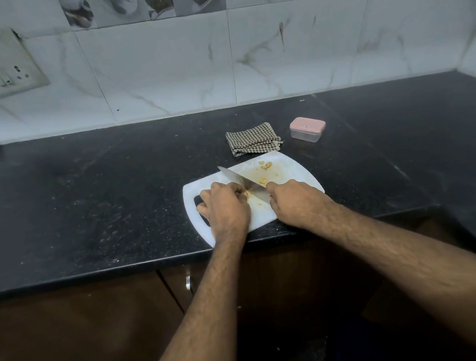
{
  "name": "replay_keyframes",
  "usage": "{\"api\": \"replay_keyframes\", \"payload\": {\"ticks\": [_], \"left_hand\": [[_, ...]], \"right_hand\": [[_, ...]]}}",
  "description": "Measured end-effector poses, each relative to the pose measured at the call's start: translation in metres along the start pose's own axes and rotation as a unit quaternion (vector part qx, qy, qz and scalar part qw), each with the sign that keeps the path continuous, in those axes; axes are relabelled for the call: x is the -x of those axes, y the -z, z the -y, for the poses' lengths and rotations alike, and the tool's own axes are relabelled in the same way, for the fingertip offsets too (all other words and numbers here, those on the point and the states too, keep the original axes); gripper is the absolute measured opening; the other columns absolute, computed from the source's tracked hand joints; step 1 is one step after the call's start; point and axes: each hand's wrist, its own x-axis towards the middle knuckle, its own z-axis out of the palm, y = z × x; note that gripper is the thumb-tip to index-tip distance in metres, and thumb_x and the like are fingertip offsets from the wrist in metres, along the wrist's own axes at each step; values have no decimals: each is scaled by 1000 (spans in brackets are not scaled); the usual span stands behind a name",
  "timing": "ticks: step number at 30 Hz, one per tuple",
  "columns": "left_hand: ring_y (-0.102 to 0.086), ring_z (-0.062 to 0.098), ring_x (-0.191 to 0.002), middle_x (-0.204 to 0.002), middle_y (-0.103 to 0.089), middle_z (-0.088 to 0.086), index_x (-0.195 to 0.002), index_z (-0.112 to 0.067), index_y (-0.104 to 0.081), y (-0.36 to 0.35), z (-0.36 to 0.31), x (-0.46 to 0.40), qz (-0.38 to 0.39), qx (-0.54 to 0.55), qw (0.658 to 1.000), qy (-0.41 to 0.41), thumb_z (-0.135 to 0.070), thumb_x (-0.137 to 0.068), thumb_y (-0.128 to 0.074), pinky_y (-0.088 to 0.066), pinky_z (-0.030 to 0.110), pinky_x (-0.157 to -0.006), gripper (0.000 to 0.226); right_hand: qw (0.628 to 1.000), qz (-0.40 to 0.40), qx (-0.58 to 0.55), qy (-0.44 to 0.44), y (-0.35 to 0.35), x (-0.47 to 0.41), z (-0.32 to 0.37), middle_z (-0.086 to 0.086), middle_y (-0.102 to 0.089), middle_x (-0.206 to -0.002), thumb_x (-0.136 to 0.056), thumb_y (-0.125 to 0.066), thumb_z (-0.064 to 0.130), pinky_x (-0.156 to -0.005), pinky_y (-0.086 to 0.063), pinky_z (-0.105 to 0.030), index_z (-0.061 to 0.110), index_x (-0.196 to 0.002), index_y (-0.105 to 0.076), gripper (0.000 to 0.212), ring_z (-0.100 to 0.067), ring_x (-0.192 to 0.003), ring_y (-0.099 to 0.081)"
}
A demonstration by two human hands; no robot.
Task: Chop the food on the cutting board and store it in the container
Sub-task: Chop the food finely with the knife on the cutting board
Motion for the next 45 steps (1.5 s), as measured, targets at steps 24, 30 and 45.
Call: {"api": "replay_keyframes", "payload": {"ticks": [24, 30, 45], "left_hand": [[-30, 10, -100, -99, -66, -9, -84, -29, -75, -5, 5, 1, -25, 75, 996, 38, -31, -90, -77, -23, 35, -88, 7], [-30, 10, -101, -104, -68, -9, -98, -30, -80, -8, 6, -2, -26, 65, 997, 38, -31, -92, -74, -22, 34, -87, 8], [-34, 10, -101, -102, -69, -10, -96, -29, -80, -8, 6, -4, -27, 52, 998, 29, -32, -92, -74, -23, 35, -87, 8]], "right_hand": [[1000, 18, 5, -1, -5, -8, 6, -3, -53, -91, -104, -41, 20, -69, -49, -37, 19, -131, -46, 27, -22, -85, -56], [1000, 24, -10, 6, -2, -8, 5, -2, -54, -89, -105, -39, 22, -71, -51, -37, 20, -132, -46, 28, -21, -84, -58], [998, 58, 27, 8, 3, -15, 9, -1, -48, -91, -103, -44, 19, -70, -45, -36, 21, -134, -45, 31, -21, -89, -54]]}}
